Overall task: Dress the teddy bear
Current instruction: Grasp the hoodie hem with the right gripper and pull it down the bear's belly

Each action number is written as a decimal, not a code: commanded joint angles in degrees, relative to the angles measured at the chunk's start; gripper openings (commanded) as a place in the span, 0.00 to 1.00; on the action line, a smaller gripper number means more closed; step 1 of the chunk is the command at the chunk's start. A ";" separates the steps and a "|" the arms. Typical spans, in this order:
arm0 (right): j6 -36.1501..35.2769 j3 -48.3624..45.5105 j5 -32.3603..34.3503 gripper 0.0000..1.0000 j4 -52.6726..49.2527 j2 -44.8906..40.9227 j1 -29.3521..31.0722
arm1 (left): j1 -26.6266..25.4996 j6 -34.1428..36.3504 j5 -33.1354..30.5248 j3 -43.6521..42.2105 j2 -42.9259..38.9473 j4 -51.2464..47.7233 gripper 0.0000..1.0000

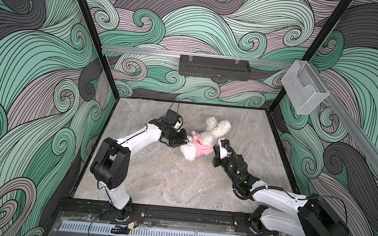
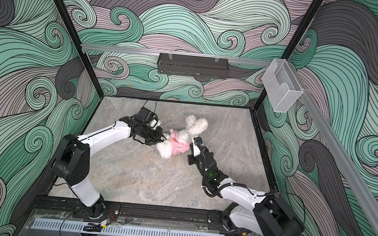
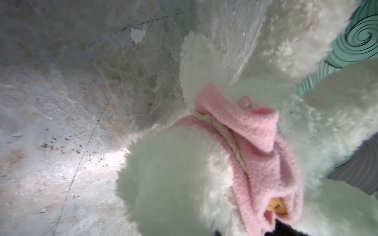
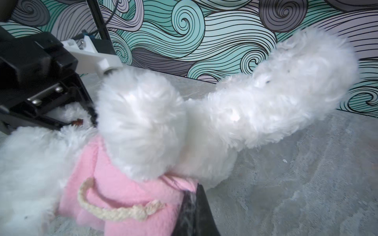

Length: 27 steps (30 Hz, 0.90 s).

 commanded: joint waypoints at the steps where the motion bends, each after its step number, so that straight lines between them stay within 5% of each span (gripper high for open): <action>1: 1.50 0.26 12.94 0.00 4.74 -3.03 -1.11 | -1.58 9.65 -20.21 2.09 3.17 -15.94 0.00; 5: 2.75 -1.29 10.64 0.00 7.37 -5.30 -1.25 | -4.69 12.82 -30.80 4.95 6.25 -21.58 0.00; 10: 5.71 -1.25 -12.64 0.00 14.00 -3.97 -1.44 | -5.31 12.80 -32.79 8.42 9.31 -23.03 0.00; 14: 9.00 0.78 -21.67 0.00 15.57 -1.95 -1.55 | -6.40 12.86 -32.48 12.59 11.71 -23.42 0.00; 20: 21.66 -0.77 -13.01 0.00 13.00 -3.90 -8.59 | -8.84 15.13 -35.15 13.10 13.11 -23.20 0.00; 24: 29.72 -3.71 1.01 0.00 2.52 -9.26 -12.76 | -10.19 18.05 -37.51 8.03 11.27 -19.78 0.00; 27: 35.08 -5.48 5.46 0.00 -4.66 -11.59 -16.98 | -10.75 21.21 -38.25 3.29 8.80 -15.29 0.00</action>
